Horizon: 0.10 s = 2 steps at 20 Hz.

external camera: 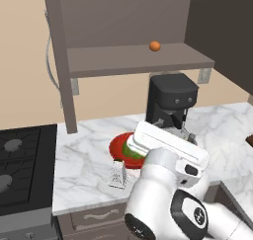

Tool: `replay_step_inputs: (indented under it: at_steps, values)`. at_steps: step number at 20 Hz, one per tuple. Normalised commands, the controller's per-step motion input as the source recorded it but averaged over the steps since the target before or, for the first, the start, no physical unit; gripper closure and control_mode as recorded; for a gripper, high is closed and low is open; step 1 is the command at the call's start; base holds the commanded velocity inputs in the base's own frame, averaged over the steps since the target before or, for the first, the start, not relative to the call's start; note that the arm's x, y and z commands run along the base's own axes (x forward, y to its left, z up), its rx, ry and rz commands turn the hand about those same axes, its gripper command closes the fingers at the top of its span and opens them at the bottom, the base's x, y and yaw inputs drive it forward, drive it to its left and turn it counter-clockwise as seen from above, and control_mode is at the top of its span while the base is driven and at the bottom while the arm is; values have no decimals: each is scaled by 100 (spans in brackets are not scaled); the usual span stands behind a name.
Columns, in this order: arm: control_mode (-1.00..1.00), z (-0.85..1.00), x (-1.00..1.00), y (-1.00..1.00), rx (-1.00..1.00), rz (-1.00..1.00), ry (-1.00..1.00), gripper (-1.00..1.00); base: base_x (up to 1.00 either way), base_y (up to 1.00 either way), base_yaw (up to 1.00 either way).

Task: Pick the cheese from the fridge and the cheese grater from the cabinet and place them next to the salad bowl.

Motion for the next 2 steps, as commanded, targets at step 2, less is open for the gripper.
replay_step_inputs:
  at_steps: [2]
  values:
    - [-100, 37, -23, -59, 3, 0, 0, -100, 0, 0, 0]
